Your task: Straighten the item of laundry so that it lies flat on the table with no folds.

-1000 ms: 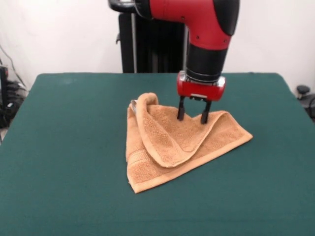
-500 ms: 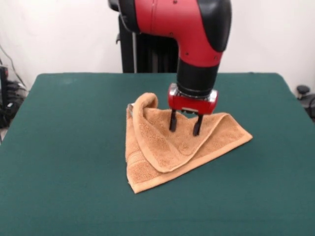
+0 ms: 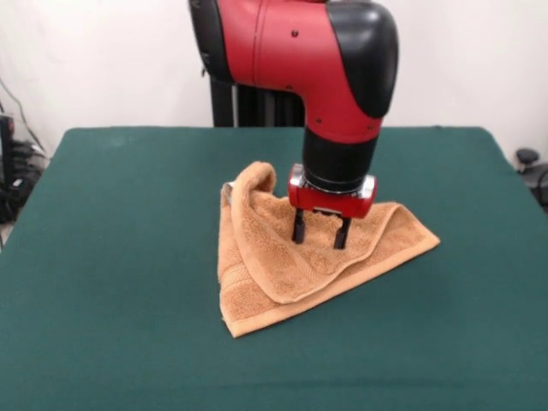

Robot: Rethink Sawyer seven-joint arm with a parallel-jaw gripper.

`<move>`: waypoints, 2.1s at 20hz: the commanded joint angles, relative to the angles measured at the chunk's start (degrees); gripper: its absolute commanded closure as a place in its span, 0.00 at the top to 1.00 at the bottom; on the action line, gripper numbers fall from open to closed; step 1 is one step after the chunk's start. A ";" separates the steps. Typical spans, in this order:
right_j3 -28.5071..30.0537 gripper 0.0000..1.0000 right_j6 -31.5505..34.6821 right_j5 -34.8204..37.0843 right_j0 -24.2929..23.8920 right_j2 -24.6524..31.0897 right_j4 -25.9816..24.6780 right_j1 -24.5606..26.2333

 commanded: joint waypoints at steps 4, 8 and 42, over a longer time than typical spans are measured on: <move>-7.64 1.00 -0.92 4.18 -0.21 7.22 -2.77 4.09; -8.20 1.00 -1.05 7.89 -0.55 7.38 -2.91 2.55; -8.45 0.00 -1.83 11.04 -1.71 8.36 -4.74 0.10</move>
